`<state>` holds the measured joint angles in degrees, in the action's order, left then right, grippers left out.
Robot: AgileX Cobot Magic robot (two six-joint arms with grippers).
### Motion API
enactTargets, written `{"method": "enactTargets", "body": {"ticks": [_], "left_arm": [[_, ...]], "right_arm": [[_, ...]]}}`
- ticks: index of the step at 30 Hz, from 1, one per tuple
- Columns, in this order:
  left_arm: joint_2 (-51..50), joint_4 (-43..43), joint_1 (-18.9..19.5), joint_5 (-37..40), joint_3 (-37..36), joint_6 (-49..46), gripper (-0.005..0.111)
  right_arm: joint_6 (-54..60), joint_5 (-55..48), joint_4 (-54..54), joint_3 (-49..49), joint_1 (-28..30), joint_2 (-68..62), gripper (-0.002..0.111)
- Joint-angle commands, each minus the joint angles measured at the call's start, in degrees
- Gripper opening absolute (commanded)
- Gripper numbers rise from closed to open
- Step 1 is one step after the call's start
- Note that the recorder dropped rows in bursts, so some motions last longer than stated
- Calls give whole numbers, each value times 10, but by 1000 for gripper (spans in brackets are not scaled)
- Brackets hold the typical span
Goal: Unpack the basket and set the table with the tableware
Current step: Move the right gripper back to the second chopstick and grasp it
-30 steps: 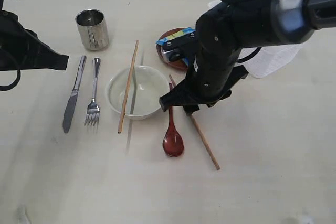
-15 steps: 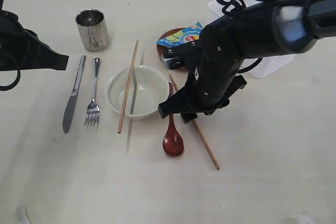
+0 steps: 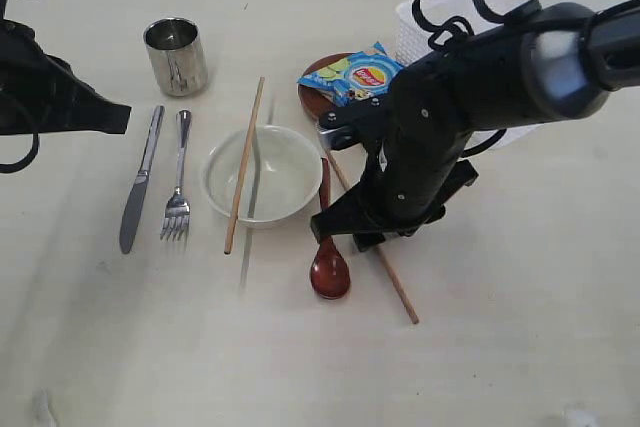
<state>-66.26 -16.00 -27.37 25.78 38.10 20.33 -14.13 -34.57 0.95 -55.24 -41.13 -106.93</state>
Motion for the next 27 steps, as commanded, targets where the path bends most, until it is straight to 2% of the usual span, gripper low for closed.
{"method": "enactTargets", "body": {"ticks": [1, 6, 8, 21, 22, 25, 27], "left_arm": [[3, -1, 2, -2, -3, 0, 0], [3, -2, 2, -2, -3, 0, 0], [3, -2, 2, -2, -3, 0, 0], [3, -2, 2, -2, -3, 0, 0], [3, -2, 2, -2, -3, 0, 0], [3, -2, 2, -2, -3, 0, 0], [3, -2, 2, -2, -3, 0, 0]], "right_arm": [[4, 5, 1, 3, 3, -1, 45], [4, 2, 1, 3, 3, -1, 22], [4, -1, 1, 3, 3, -1, 18], [-26, -30, 3, 3, 3, -1, 18], [-31, -31, 3, 3, 3, -1, 16], [-39, -32, 3, 3, 3, -1, 1], [-43, -32, 3, 3, 3, -1, 0]]}}
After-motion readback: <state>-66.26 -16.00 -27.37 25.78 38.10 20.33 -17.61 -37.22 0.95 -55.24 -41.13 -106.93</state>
